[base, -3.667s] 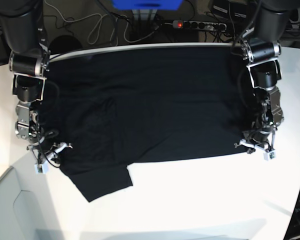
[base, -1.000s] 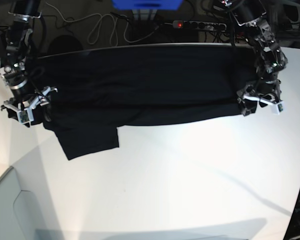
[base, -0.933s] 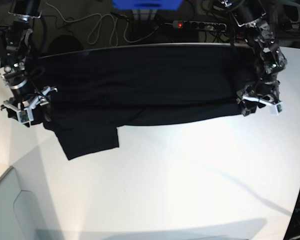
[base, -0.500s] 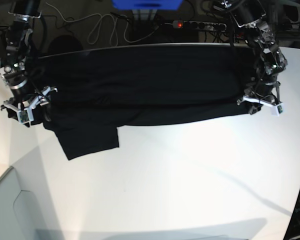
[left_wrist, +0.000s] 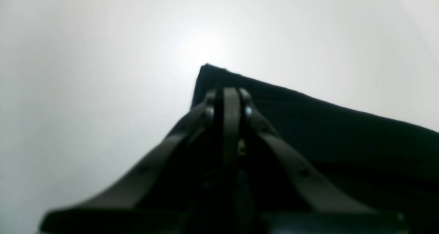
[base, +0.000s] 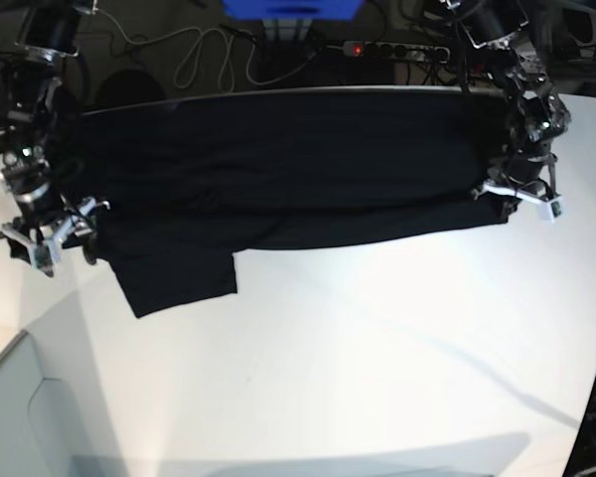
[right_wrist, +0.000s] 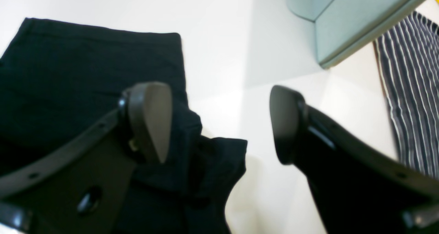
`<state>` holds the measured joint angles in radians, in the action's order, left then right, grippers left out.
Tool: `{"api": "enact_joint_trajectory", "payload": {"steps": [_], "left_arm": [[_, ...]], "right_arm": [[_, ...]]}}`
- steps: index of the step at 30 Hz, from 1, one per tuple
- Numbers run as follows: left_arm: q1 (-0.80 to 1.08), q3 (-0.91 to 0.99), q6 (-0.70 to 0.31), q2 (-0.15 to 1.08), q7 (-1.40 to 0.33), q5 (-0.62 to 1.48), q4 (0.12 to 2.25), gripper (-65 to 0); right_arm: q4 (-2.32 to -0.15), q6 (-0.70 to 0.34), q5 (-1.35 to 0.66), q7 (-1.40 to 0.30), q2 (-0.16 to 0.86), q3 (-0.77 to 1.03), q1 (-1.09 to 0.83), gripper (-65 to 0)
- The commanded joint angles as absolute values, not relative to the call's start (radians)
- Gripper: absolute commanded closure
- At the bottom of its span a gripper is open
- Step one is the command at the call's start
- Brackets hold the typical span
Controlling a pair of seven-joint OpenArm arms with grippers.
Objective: Fold the T-shirt properly
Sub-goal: 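Reposition the right gripper along the folded edge and regrasp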
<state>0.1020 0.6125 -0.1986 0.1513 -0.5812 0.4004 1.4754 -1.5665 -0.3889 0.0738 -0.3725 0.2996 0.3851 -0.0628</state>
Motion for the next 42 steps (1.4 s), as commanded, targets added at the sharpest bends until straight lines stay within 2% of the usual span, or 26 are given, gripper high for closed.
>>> {"api": "enact_joint_trajectory", "payload": {"steps": [1, 5, 8, 18, 26, 27, 29, 31, 33, 34, 36, 38, 42], "left_arm": [[0.093, 0.616, -0.200, 0.170, -0.562, 0.409, 1.497, 0.0], [0.094, 0.616, -0.200, 0.171, -0.562, 0.406, 1.497, 0.0], [0.096, 0.616, -0.200, 0.171, -0.562, 0.406, 1.497, 0.0], [0.107, 0.616, -0.199, 0.171, -0.562, 0.406, 1.497, 0.0], [0.107, 0.618, -0.199, 0.173, -0.562, 0.406, 1.497, 0.0], [0.107, 0.618, -0.199, 0.173, -0.562, 0.406, 1.497, 0.0], [0.107, 0.618, -0.199, 0.173, -0.562, 0.406, 1.497, 0.0], [0.107, 0.618, -0.199, 0.173, -0.562, 0.406, 1.497, 0.0], [0.107, 0.618, -0.199, 0.173, -0.562, 0.406, 1.497, 0.0], [0.107, 0.618, -0.199, 0.173, -0.562, 0.406, 1.497, 0.0], [0.107, 0.618, -0.199, 0.173, -0.562, 0.406, 1.497, 0.0], [0.107, 0.618, -0.199, 0.173, -0.562, 0.406, 1.497, 0.0], [0.107, 0.618, -0.199, 0.173, -0.562, 0.406, 1.497, 0.0]], "right_arm": [[-1.563, -0.386, 0.059, -0.383, 0.317, 0.367, -0.002, -43.7], [-1.437, -0.452, 0.059, -0.602, 0.317, 0.295, 0.156, -43.7], [-1.349, -0.483, 0.059, -0.696, 0.305, 0.283, 0.254, -43.7], [-1.040, -0.486, 0.059, -0.710, 0.286, 0.283, 0.401, -43.7], [-0.975, -0.486, 0.056, -0.716, 0.251, 0.285, 0.418, -42.6], [-0.975, -0.486, 0.056, -0.717, 0.242, 0.283, 0.418, -41.0], [-0.975, -0.490, 0.056, -0.717, 0.236, 0.283, 0.417, -33.5], [-0.975, -0.510, 0.056, -0.717, 0.232, 0.283, 0.410, -20.3], [-0.975, -0.515, 0.056, -0.717, 0.232, 0.283, 0.400, -2.6], [-0.977, -0.515, 0.056, -0.720, 0.232, 0.283, 0.398, 0.0], [-0.978, -0.516, 0.056, -0.736, 0.232, 0.283, 0.397, -2.3], [-0.983, -0.516, 0.056, -0.753, 0.232, 0.283, 0.397, 0.0], [-1.098, -0.516, 0.056, -0.782, 0.239, 0.286, 0.374, -0.2]]}}
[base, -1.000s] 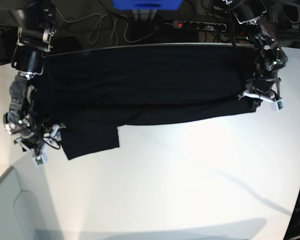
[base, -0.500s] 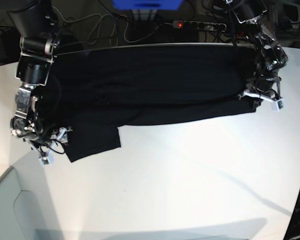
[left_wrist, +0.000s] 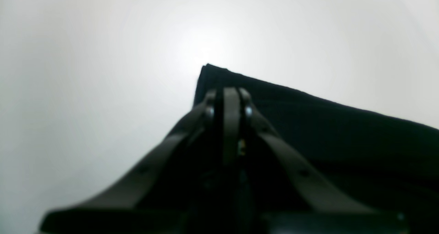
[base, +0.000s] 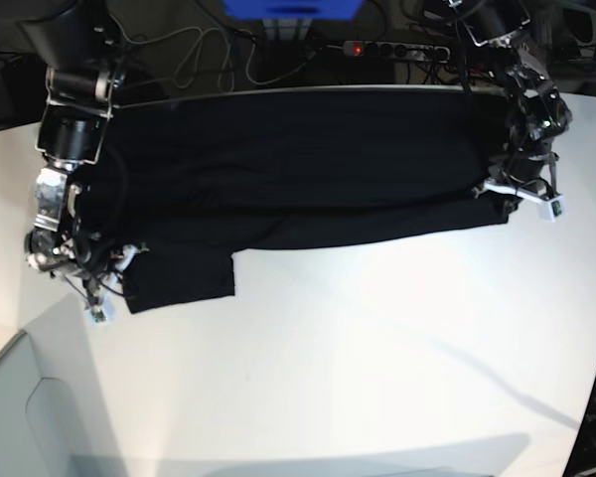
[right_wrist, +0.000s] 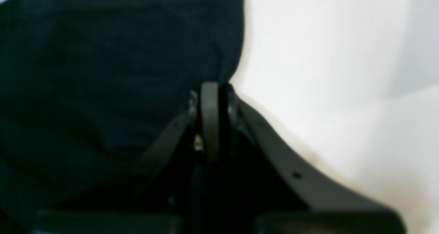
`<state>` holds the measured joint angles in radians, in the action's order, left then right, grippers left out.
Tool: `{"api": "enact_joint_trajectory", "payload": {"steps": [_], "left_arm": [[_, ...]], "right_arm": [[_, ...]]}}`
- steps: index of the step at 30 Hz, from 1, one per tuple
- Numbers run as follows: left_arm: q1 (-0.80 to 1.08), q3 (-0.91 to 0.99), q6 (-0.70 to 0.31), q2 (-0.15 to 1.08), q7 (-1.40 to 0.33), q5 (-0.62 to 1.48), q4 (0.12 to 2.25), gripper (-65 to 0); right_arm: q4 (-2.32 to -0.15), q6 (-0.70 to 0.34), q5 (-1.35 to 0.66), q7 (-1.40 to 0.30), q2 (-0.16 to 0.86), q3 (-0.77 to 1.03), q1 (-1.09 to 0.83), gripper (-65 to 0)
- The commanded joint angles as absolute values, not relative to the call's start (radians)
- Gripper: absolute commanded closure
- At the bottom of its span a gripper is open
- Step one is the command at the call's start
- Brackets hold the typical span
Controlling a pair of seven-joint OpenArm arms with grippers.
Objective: Fold the T-shirt properly
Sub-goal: 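Reposition the right gripper along the folded edge and regrasp, then pull the folded shirt toward the robot with both grippers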
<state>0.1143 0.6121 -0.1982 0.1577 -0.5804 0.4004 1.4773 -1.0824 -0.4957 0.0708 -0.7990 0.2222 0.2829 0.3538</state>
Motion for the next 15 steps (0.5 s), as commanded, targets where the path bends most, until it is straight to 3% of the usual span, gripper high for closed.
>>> {"api": "enact_joint_trajectory", "payload": {"steps": [1, 15], "left_arm": [[0.107, 0.618, -0.199, 0.173, -0.562, 0.406, 1.497, 0.0], [0.105, 0.618, -0.199, 0.173, -0.562, 0.407, 1.497, 0.0]], "right_arm": [[-1.153, -0.516, 0.056, -0.791, 0.239, 0.288, 0.361, -0.2], [-1.933, -0.516, 0.056, -0.898, 0.234, 0.291, 0.076, -0.2]]}}
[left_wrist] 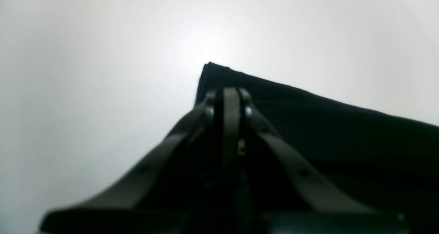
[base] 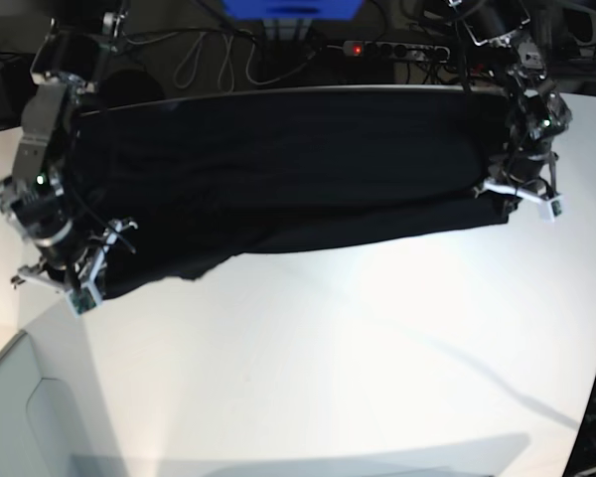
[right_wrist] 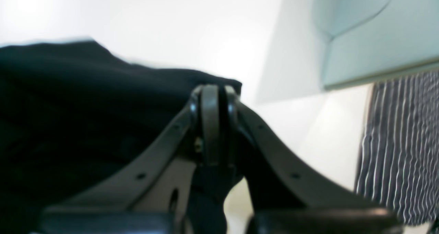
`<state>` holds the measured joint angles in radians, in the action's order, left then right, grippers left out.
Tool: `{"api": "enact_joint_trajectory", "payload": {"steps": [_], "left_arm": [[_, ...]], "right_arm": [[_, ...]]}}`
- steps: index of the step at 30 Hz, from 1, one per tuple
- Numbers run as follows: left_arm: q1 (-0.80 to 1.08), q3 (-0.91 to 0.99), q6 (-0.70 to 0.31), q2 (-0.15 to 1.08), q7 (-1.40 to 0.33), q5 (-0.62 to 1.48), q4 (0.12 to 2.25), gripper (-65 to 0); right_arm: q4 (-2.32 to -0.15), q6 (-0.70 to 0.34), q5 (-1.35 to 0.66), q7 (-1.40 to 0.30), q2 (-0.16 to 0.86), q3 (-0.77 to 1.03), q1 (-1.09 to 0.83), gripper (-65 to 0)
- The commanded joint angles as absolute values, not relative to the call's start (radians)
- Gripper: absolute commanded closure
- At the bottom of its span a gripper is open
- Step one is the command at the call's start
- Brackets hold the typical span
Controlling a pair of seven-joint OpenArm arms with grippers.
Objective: Fold the T-shirt properly
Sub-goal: 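Pull the folded shirt toward the robot with both grippers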
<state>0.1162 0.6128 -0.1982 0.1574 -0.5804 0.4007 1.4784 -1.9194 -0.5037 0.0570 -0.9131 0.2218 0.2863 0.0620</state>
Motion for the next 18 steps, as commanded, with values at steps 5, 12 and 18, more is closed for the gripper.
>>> {"api": "enact_joint_trajectory", "payload": {"steps": [5, 12, 18], "left_arm": [[0.107, 0.616, -0.199, 0.173, -0.562, 0.409, 1.497, 0.0], [0.110, 0.616, -0.199, 0.168, -0.562, 0.404, 1.592, 0.0], [0.142, 0.616, -0.197, 0.166, -0.562, 0.404, 1.693, 0.0]], "right_arm": [[-2.104, -0.516, 0.056, -0.892, 0.186, 0.354, -0.087, -0.2], [-2.111, -0.518, 0.056, -0.737, 0.137, 0.417, -0.292, -0.2], [-2.112, -0.518, 0.056, -0.648, 0.134, 0.418, -0.432, -0.2]]}}
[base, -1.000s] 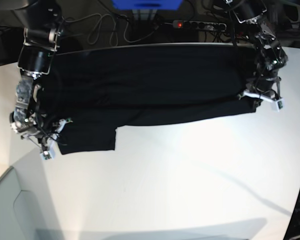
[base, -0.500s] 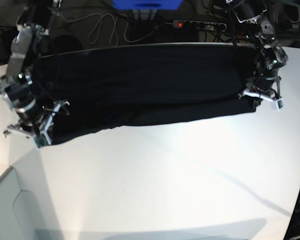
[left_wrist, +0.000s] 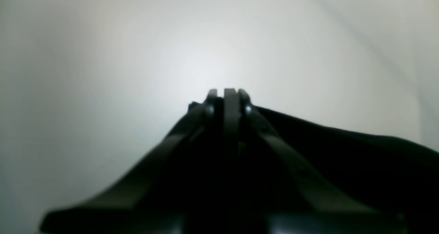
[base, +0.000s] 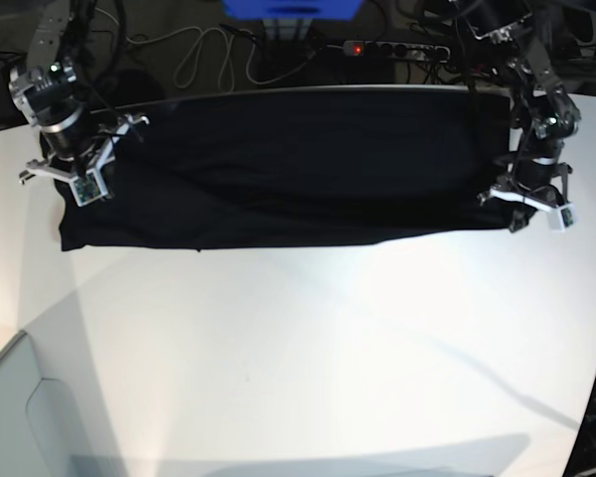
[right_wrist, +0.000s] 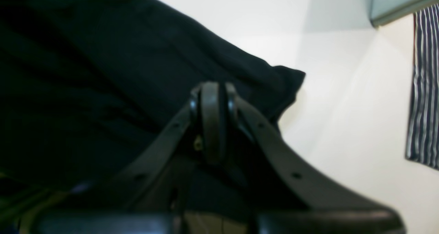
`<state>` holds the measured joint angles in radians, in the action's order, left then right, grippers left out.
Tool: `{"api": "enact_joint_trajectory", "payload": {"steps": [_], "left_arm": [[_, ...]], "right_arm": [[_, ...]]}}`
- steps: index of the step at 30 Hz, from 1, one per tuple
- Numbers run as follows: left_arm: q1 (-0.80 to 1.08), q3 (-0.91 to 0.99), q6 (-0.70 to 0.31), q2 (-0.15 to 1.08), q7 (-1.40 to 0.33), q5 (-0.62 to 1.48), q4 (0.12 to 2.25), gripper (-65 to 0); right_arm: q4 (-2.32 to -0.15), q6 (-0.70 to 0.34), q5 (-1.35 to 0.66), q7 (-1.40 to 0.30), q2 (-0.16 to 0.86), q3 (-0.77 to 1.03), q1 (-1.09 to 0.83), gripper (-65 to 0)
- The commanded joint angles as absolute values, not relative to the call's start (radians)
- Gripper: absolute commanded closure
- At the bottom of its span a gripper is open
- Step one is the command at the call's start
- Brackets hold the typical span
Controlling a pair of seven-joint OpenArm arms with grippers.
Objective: Fold the T-shirt properly
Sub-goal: 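Pull the folded shirt toward the robot with both grippers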
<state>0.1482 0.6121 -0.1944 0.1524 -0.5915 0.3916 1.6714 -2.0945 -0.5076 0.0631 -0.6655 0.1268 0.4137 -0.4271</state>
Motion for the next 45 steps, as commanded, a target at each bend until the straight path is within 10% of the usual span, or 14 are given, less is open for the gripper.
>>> {"api": "enact_joint_trajectory", "payload": {"steps": [1, 9, 16, 19, 29, 41, 45], "left_arm": [[0.151, 0.613, -0.197, 0.166, -0.562, 0.404, 1.709, 0.0], [0.163, 0.610, -0.197, 0.162, -0.562, 0.404, 1.724, 0.0], [0.165, 0.610, -0.197, 0.160, -0.562, 0.404, 1.722, 0.0], [0.165, 0.608, -0.197, 0.160, -0.562, 0.404, 1.722, 0.0], [0.165, 0.608, -0.197, 0.160, -0.562, 0.409, 1.673, 0.0], [0.165, 0.610, -0.197, 0.160, -0.562, 0.406, 1.675, 0.0], [0.165, 0.613, -0.197, 0.160, -0.562, 0.406, 1.692, 0.0]], "right_arm": [[-2.112, -0.518, 0.054, -0.634, 0.134, 0.418, -0.452, -0.2], [-2.094, -0.518, 0.054, -0.625, 0.134, 0.412, -0.484, -3.9], [-2.040, -0.518, 0.054, -0.714, 0.139, 0.418, -0.424, -42.1], [-1.991, -0.518, 0.054, -0.713, 0.139, 0.418, -0.417, -47.4], [-1.853, -0.518, 0.054, -0.650, 0.140, 0.417, -0.400, -43.4], [-1.844, -0.518, 0.059, -0.625, 0.153, 0.418, -0.404, 0.0], [-1.946, -0.518, 0.056, -0.624, 0.160, 0.440, -0.426, -0.2]]}}
